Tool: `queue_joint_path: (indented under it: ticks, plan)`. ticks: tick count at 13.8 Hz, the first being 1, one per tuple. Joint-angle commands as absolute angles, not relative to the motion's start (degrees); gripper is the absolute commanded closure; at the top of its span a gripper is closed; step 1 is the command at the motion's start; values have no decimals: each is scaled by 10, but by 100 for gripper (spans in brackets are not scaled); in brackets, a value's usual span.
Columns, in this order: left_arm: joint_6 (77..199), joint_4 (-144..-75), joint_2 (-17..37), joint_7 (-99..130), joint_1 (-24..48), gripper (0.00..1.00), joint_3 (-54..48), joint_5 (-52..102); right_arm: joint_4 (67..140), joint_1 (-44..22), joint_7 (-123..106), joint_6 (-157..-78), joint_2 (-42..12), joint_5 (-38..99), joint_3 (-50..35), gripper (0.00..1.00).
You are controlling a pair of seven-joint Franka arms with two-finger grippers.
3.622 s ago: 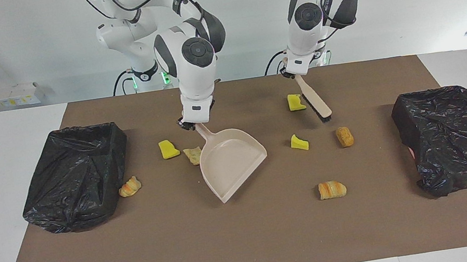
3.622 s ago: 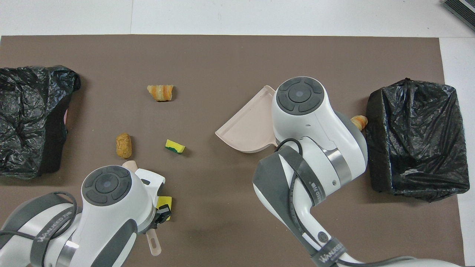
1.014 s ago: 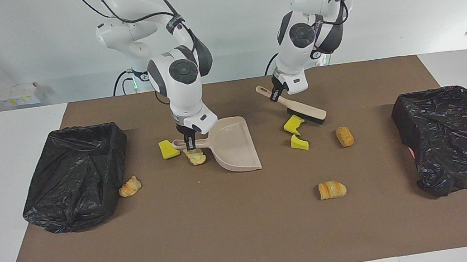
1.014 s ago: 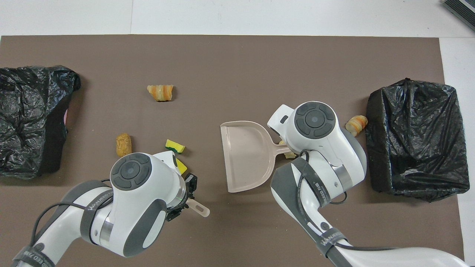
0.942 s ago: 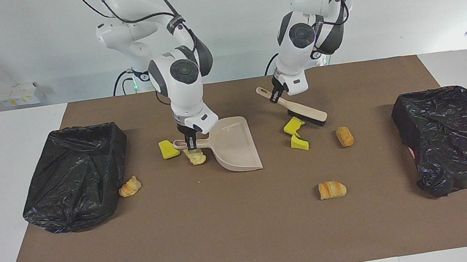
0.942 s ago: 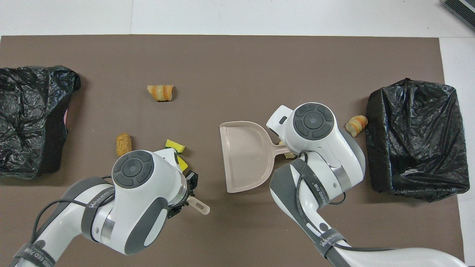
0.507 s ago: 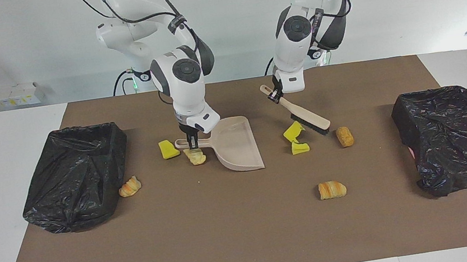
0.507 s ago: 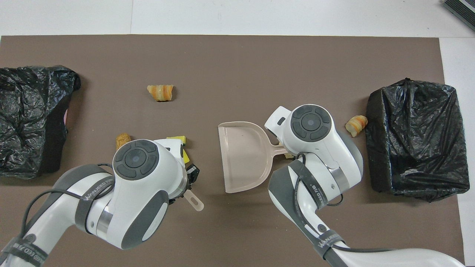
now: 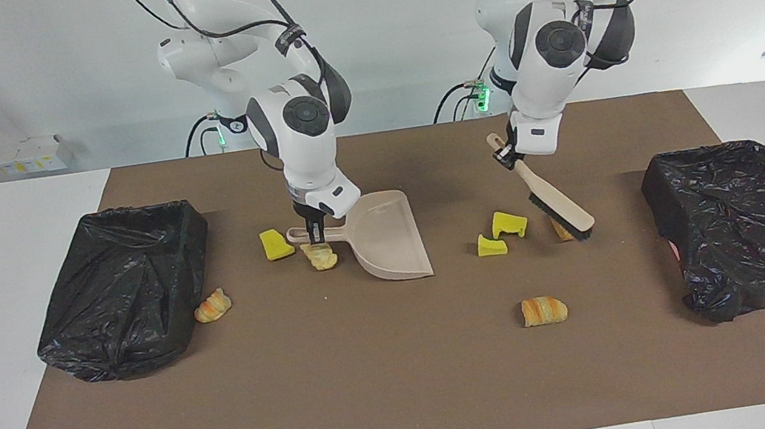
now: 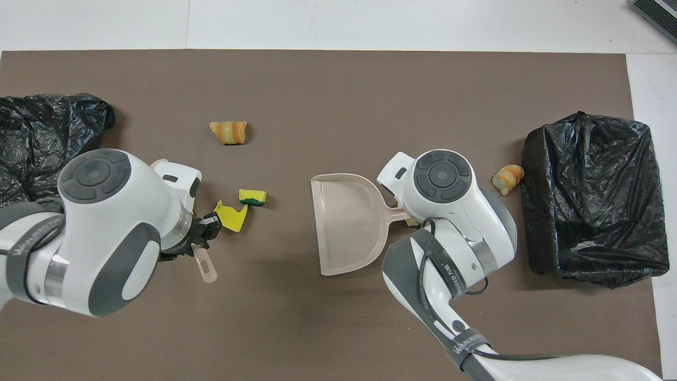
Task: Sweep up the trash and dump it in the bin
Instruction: 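Move the held brush with the left gripper behind the sponge pieces, then sweep the sponge and bread pieces with the brush into the dustpan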
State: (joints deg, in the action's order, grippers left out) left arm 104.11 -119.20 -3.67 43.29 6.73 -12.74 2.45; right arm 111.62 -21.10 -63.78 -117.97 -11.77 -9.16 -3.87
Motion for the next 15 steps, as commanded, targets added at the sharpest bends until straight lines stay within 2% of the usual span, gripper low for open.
queue_joint_path:
  ticks: [1, 4, 8, 10, 15]
  plan:
    - [1035, -1186, -33, 344, 26, 100, -134, 6, 1130, -212, -616, -1193, -110, -103, -41, 100]
    - [1074, -1205, -26, 235, -20, 100, -134, -22, 1130, -212, -616, -1191, -110, -103, -41, 100]
    - [1102, -1252, -28, 188, -43, 100, -134, -41, 1130, -212, -616, -1190, -110, -103, -41, 100]
    - [1130, -1275, -31, 169, -47, 100, -134, -54, 1130, -212, -615, -1190, -110, -103, -41, 100]
    - [1128, -1278, -29, 167, -36, 100, -136, -54, 1131, -215, -610, -1192, -110, -103, -41, 100]
